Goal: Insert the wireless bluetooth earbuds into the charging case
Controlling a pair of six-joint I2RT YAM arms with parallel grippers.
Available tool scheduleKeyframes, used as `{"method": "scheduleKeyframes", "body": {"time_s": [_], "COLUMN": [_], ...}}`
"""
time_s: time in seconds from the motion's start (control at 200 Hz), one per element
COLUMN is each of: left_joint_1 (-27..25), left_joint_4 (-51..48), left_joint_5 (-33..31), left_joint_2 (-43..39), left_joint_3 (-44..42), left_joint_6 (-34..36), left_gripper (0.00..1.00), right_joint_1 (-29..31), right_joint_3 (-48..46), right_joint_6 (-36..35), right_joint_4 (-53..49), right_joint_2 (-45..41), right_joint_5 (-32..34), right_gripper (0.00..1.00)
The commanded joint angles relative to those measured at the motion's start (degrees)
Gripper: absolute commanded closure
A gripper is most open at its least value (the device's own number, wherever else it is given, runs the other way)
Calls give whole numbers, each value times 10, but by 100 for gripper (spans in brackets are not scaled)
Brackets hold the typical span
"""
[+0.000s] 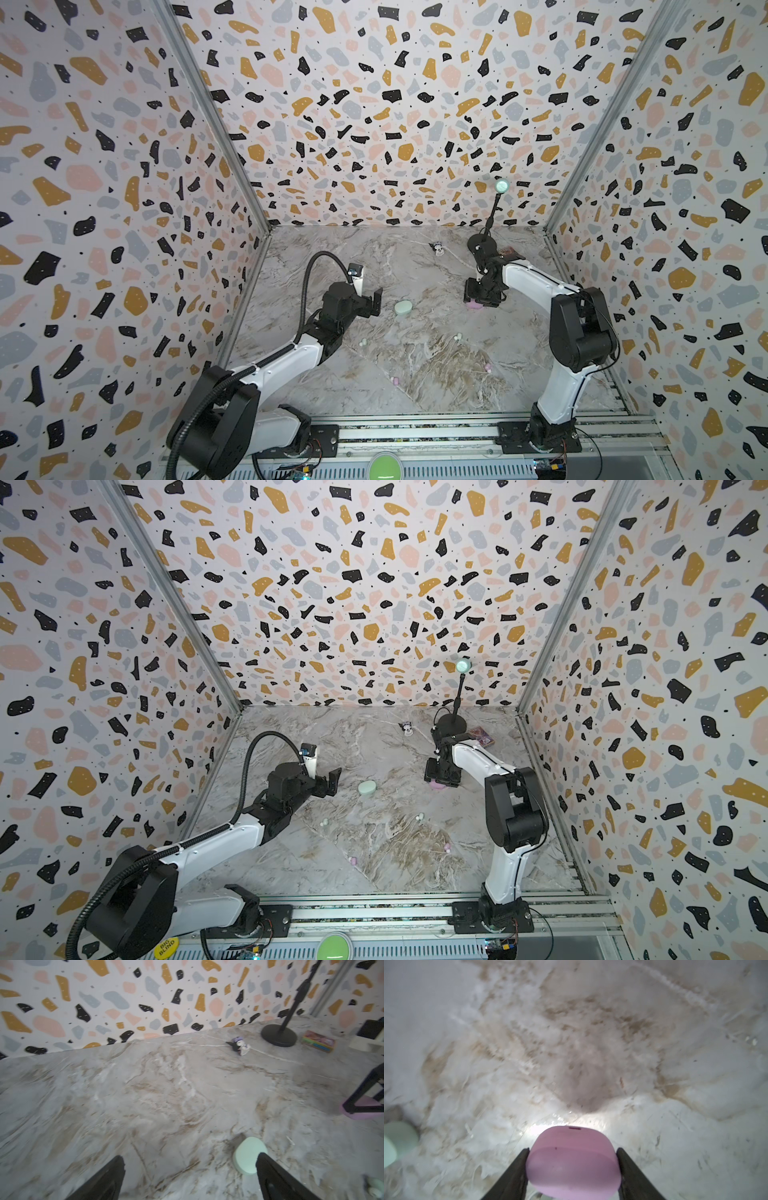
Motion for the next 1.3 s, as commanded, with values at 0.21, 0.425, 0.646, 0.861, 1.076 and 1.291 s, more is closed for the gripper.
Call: {"method": "scheduleKeyframes", "body": {"time_s": [0.21,0.425,0.646,0.861,1.076,1.291], "left_joint_1": [-91,-114,-135,-141,-145,-145], "left_joint_4": [210,310,327,373,390,380], "left_joint_5": [200,298,338,355,347,331], "left_joint_2": [97,137,172,208,212,199], "left_joint_3": [-15,-2,45,69,74,70], "left_joint_6": [54,64,77,49,35,43], "left_gripper": [0,0,0,0,4,12], "right_joint_1": [40,63,90,114,132,144], "right_joint_3": [29,78,136,178,179,177], "right_joint_6": [-38,-71,-82,-78,-71,-61], "right_joint_4": [-99,-154,-187,-197,-193,-195], "right_joint_2": [-113,-141,-138,-128,-123,-118], "right_joint_5": [-101,-166,-192,-199,-182,-163], "right_gripper": [49,50,50,50,50,50]}}
